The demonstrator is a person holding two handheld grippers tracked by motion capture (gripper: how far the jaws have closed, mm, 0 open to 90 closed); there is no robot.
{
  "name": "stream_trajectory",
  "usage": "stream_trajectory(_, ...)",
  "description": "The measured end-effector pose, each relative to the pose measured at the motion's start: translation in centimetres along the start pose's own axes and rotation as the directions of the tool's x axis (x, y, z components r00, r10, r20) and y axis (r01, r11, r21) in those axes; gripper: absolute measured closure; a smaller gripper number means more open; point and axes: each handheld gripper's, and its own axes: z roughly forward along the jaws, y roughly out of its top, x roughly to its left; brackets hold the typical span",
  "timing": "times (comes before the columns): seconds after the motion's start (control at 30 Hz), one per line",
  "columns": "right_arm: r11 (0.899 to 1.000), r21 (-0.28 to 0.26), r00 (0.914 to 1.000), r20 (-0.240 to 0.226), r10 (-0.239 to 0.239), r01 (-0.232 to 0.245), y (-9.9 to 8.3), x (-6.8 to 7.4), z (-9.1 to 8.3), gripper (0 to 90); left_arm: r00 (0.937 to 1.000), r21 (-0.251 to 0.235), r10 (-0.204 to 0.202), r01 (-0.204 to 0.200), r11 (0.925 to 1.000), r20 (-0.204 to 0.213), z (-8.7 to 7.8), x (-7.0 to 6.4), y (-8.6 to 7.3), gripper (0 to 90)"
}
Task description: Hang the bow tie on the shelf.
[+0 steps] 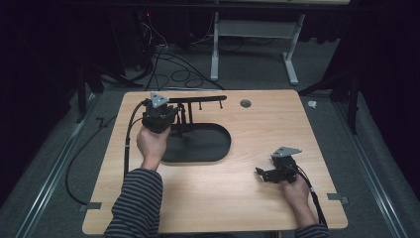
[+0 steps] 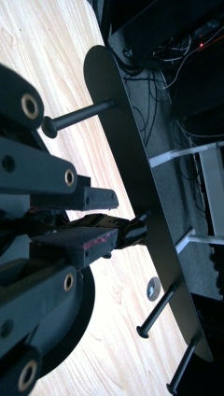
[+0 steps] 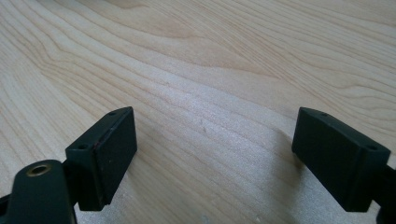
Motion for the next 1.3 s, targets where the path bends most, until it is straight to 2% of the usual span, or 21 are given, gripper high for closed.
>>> stream_trajectory(0.23, 1.000, 0.000, 1.0000, 0.000, 0.000, 0.000, 0.0, 0.0, 0.0, 14.8, 0.9995, -0.002, -0.012, 0.012, 0.9999, 0.030, -0.7, 0.2, 0.0, 70.9)
stream_trajectory(0.47, 1.000, -0.002, 1.0000, 0.000, 0.001, -0.001, 0.0, 0.0, 0.0, 14.8, 0.9988, 0.001, -0.001, 0.001, 1.0000, 0.048, -1.6, 0.1, -0.1, 67.7)
stream_trajectory(0.7, 1.000, -0.002, 1.0000, 0.000, 0.001, -0.001, 0.0, 0.0, 0.0, 14.8, 0.9984, -0.021, -0.022, 0.023, 0.9995, 0.053, -2.7, 0.4, -0.8, 64.7)
stream_trajectory(1.0, 1.000, -0.002, 1.0000, 0.000, 0.001, -0.001, 0.0, 0.0, 0.0, 14.8, 0.9990, -0.040, -0.020, 0.022, 0.9989, 0.041, -4.1, 0.4, -1.6, 59.4)
stream_trajectory(1.13, 1.000, -0.002, 1.0000, 0.000, 0.001, -0.001, 0.0, 0.0, 0.0, 14.8, 0.9986, -0.039, -0.030, 0.032, 0.9987, 0.044, -4.5, 0.5, -2.0, 57.1)
stream_trajectory(1.3, 1.000, -0.002, 1.0000, 0.000, 0.000, 0.000, 0.0, 0.0, 0.0, 14.8, 0.9989, -0.038, -0.022, 0.023, 0.9990, 0.042, -5.0, 0.3, -2.3, 54.8)
